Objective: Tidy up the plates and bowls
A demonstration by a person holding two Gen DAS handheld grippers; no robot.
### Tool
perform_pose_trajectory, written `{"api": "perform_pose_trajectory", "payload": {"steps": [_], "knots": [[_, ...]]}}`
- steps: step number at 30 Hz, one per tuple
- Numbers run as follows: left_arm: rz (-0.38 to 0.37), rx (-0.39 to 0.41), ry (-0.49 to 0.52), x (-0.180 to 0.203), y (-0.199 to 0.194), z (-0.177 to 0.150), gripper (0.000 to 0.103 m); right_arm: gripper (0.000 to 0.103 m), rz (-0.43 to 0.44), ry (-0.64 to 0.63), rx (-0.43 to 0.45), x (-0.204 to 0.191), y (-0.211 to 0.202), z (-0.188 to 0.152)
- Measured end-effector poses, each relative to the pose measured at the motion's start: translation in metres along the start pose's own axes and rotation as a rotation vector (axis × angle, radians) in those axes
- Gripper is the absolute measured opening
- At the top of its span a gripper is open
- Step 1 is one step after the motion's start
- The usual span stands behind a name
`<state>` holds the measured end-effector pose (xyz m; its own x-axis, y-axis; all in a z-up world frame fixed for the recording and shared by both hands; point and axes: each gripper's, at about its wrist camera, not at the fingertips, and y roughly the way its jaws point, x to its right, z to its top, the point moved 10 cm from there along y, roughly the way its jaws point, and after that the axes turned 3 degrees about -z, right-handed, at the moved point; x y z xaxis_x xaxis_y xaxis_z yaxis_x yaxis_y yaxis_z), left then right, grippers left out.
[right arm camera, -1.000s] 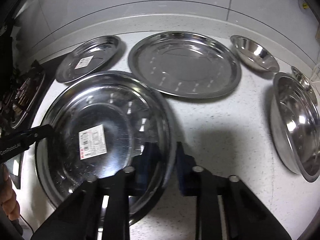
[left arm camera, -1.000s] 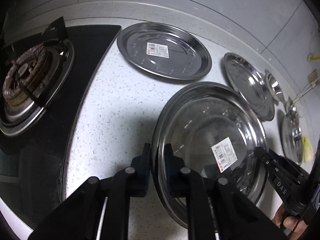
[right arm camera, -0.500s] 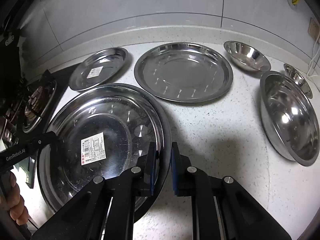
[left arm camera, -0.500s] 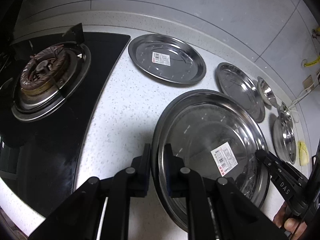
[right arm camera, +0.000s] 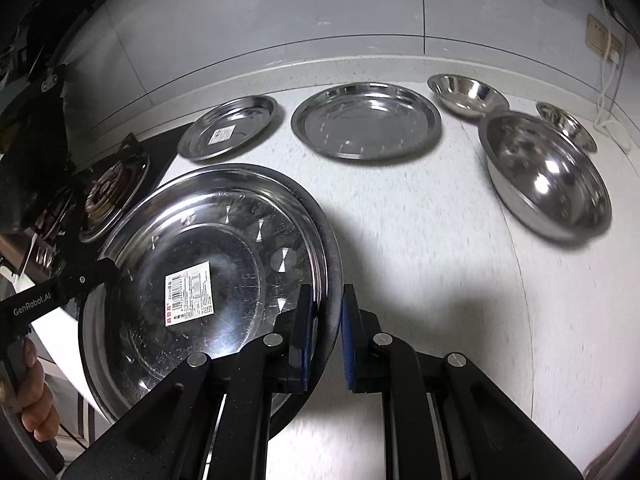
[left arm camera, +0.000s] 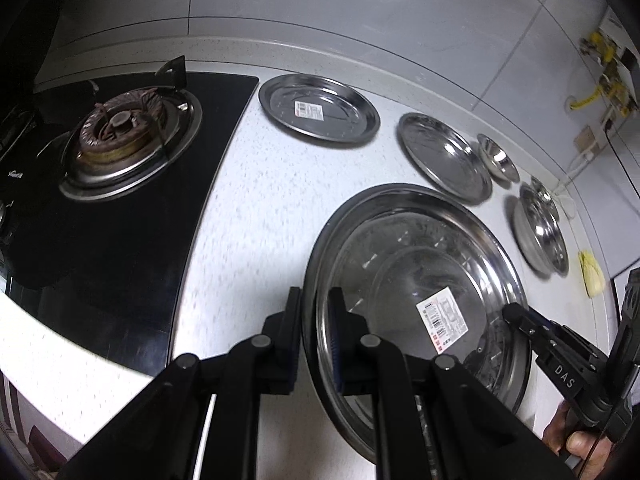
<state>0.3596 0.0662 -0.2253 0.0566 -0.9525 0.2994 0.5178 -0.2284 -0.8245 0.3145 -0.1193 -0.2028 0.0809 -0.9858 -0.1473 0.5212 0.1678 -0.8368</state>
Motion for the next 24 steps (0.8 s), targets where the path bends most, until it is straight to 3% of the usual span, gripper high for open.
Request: {"api": "perform_pose_trajectory", "payload": {"steps": [6,14,24], "knots": [[-0.011,-0.013,0.018,-0.001,-0.010,-0.027,0.011,0.012,0.001,0.014,0.000,-0.001,-0.014,-0.032],[-0.032,-0.039,0.028,0.003,-0.004,-0.044,0.011,0.012,-0.027,0.022,0.017,0.003,-0.021,-0.049],[-0.065,-0.050,0.095,0.055,0.024,-0.040,0.011,0.012,-0.093,0.094,0.036,0.051,-0.024,-0.050]]}}
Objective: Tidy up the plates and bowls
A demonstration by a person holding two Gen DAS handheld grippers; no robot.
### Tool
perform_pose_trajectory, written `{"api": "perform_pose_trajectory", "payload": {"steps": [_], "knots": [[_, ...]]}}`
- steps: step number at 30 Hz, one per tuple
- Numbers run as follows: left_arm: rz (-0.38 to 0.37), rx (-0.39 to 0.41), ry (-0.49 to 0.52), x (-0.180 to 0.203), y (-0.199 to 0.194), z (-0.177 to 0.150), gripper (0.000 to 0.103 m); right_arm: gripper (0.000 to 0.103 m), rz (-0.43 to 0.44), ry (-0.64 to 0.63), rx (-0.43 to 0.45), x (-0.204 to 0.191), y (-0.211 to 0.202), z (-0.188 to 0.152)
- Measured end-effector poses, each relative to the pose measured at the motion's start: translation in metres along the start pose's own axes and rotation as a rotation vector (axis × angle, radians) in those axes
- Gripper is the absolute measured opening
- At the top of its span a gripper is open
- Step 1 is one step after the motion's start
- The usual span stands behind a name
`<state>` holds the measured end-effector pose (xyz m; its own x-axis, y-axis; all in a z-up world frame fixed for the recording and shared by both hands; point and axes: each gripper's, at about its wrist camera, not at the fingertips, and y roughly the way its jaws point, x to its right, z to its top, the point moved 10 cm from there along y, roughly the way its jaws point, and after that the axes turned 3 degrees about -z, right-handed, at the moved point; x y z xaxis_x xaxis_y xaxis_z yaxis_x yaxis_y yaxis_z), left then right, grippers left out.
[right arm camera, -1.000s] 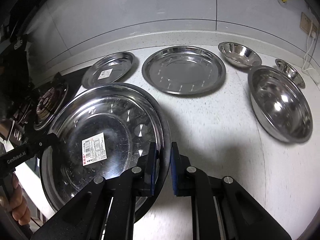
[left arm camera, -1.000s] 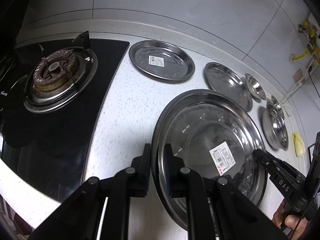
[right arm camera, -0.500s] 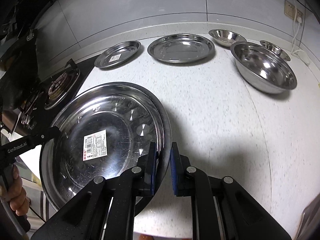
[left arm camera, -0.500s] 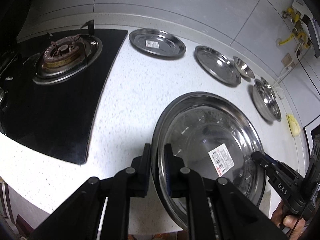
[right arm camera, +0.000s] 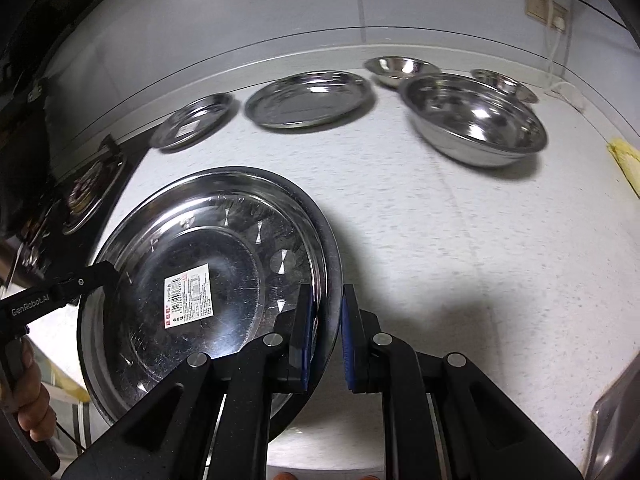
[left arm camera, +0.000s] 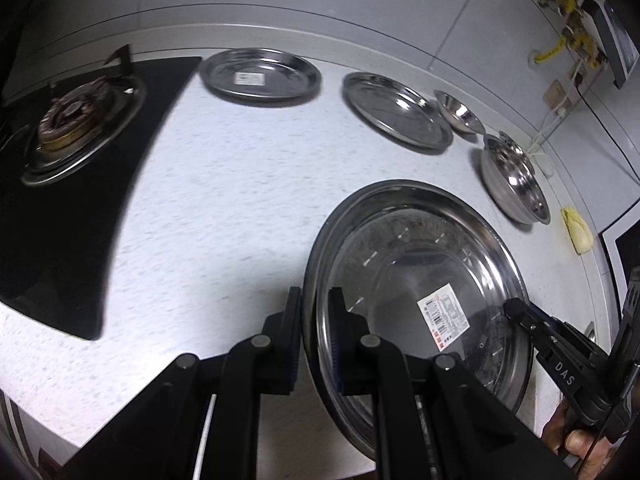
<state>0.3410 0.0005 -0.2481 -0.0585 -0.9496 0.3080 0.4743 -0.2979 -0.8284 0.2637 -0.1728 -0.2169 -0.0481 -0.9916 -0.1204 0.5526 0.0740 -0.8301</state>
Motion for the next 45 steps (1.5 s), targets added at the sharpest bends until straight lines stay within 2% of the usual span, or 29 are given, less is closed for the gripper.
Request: {"api": "perform_pose_trajectory", "payload": {"steps": [11,31,45], "knots": [[0.014,-0.057,0.045,0.019,0.035,-0.012,0.011,0.012,-0.047,0.038,-0.020,0.034,0.017,-0.006],[0.024,-0.065,0.080,0.020,0.041,-0.012,0.011,0.012,-0.059,0.054,-0.030,0.040,0.021,-0.007],[-0.004,-0.059,0.093,0.019,0.037,-0.005,0.011,0.012,-0.096,0.074,-0.007,0.041,0.013,0.001]]}}
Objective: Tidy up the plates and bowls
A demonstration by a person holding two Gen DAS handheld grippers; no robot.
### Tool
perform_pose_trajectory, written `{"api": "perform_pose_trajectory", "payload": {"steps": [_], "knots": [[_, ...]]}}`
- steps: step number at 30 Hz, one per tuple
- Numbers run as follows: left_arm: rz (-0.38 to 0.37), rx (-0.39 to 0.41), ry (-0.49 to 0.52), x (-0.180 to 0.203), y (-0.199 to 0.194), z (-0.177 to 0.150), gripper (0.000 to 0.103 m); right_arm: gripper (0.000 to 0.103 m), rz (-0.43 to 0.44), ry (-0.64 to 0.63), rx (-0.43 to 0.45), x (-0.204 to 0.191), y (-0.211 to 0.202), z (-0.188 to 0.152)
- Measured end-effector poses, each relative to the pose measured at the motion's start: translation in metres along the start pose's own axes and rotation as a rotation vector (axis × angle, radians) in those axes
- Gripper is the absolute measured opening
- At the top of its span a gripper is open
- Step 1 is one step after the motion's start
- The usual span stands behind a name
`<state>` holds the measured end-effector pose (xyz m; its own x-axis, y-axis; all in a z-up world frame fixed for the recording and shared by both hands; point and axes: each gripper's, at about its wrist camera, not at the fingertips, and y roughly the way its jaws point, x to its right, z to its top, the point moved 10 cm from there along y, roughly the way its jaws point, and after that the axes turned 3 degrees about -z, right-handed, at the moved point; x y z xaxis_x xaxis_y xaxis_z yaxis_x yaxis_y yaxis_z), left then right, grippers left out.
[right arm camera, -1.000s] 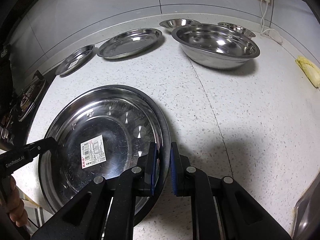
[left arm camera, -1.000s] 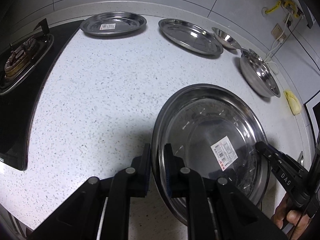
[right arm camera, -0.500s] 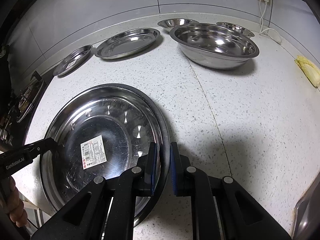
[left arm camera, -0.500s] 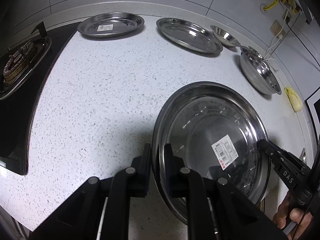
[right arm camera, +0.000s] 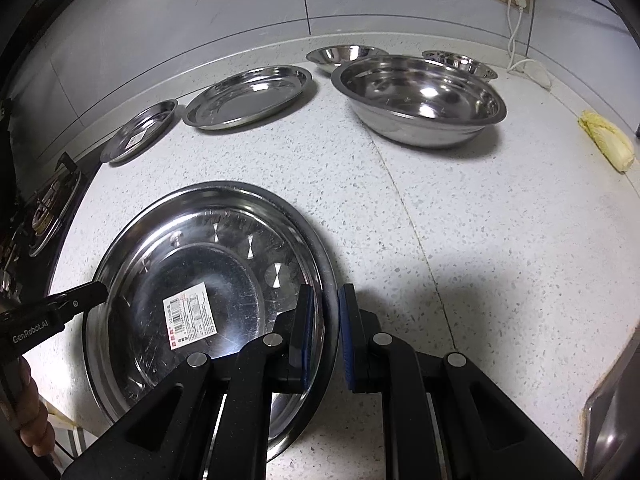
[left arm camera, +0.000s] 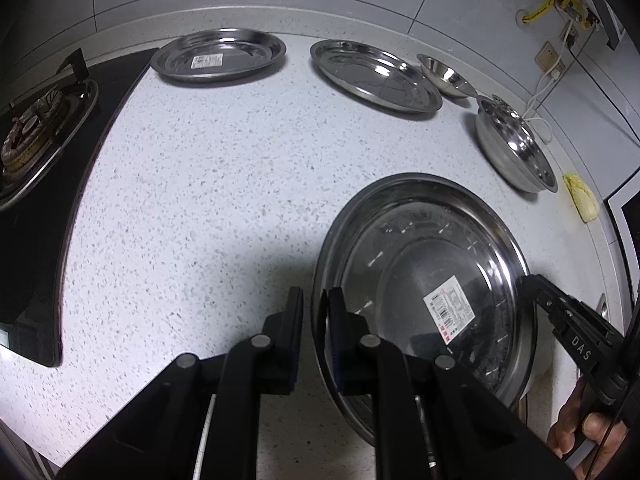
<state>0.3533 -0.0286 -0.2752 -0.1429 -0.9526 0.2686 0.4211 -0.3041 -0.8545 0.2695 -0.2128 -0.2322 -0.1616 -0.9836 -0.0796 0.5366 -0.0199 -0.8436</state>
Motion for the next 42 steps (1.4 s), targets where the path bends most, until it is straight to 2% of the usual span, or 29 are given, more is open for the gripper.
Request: {"api": "perform_pose_trajectory", "payload": {"steps": [10,17,21,24,28,30,35,39,42], "knots": [[-0.035,0.042,0.015,-0.002,-0.029,0.017,0.012,0.012,-0.030,0.003,0.058,-0.016,-0.032,0.019],[-0.058,0.114,0.019,-0.007,-0.078,0.040,0.013,0.013,-0.037,-0.004,0.123,-0.033,-0.069,0.045],[-0.082,0.170,0.003,-0.011,-0.116,0.059,0.015,0.022,-0.035,-0.008,0.179,-0.042,-0.101,0.068],[-0.093,0.230,-0.014,-0.011,-0.143,0.078,0.021,0.025,-0.038,-0.019,0.233,-0.050,-0.126,0.086],[-0.086,0.281,-0.017,-0.010,-0.164,0.096,0.021,0.026,-0.035,-0.032,0.298,-0.065,-0.150,0.111],[-0.083,0.294,-0.016,-0.009,-0.169,0.105,0.021,0.030,-0.039,-0.042,0.322,-0.072,-0.155,0.121],[-0.111,0.284,-0.037,0.001,-0.164,0.119,0.021,0.030,-0.031,-0.048,0.334,-0.076,-0.153,0.144],[-0.118,0.250,-0.061,0.015,-0.142,0.131,0.021,0.031,0.003,-0.042,0.306,-0.070,-0.145,0.158],[-0.084,0.222,-0.073,0.026,-0.115,0.151,0.021,0.032,0.027,-0.048,0.273,-0.060,-0.124,0.174]]}}
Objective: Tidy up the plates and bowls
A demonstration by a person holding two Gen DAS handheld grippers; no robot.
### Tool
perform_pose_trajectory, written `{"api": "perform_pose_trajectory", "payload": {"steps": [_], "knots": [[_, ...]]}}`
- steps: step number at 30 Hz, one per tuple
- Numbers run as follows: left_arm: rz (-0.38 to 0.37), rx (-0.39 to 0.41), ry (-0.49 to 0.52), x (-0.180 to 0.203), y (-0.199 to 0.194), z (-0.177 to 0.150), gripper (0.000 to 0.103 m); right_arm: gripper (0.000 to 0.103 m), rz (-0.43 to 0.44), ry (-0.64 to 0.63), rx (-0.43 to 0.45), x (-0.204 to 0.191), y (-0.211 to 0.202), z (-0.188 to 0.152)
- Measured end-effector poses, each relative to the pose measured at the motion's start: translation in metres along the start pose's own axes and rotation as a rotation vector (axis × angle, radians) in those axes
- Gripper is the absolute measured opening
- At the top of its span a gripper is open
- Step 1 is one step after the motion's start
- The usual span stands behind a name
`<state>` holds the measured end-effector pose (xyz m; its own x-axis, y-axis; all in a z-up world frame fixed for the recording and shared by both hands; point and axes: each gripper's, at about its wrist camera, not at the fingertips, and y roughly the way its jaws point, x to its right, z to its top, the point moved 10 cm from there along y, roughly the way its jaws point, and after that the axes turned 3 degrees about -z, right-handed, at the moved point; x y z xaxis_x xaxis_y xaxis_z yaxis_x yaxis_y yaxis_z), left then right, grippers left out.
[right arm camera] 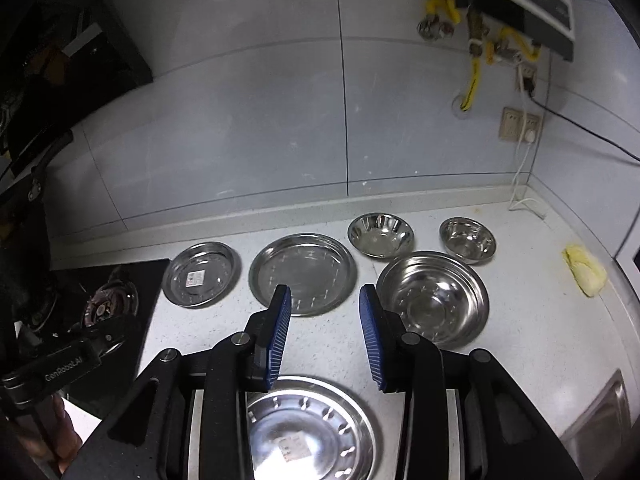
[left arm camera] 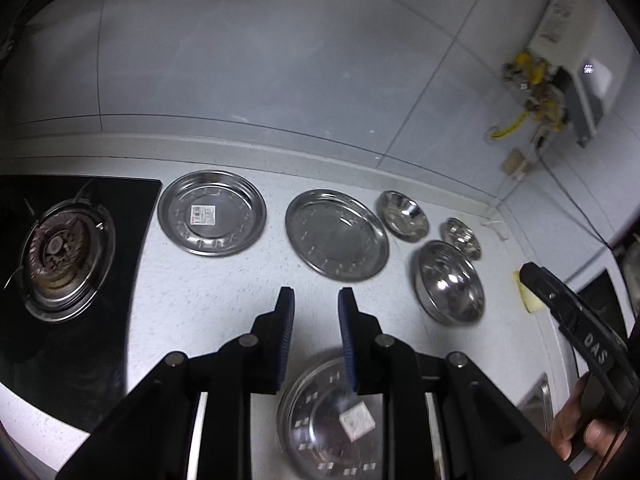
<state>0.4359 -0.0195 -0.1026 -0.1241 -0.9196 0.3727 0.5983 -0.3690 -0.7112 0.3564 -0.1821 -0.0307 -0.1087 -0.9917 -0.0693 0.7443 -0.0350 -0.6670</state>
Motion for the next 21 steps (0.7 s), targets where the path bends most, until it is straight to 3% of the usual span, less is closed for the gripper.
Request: {"api": "perform_pose_trajectory", "payload": {"steps": [7,13,15,21], "knots": [[0.087,-0.124,-0.044,0.010,0.117,0.041,0.021,0.032,0.101,-0.034,-0.122,0.011,0.121,0.020],[0.172,-0.232,-0.111,-0.028,0.200,0.032,0.022,0.032,0.098,-0.041,-0.328,0.014,0.230,-0.002],[0.203,-0.260,-0.117,-0.041,0.221,0.029,0.021,0.032,0.085,-0.048,-0.366,0.016,0.252,-0.012],[0.161,-0.300,-0.098,-0.047,0.256,0.032,0.022,0.032,0.050,-0.053,-0.431,0.019,0.291,-0.028]]}}
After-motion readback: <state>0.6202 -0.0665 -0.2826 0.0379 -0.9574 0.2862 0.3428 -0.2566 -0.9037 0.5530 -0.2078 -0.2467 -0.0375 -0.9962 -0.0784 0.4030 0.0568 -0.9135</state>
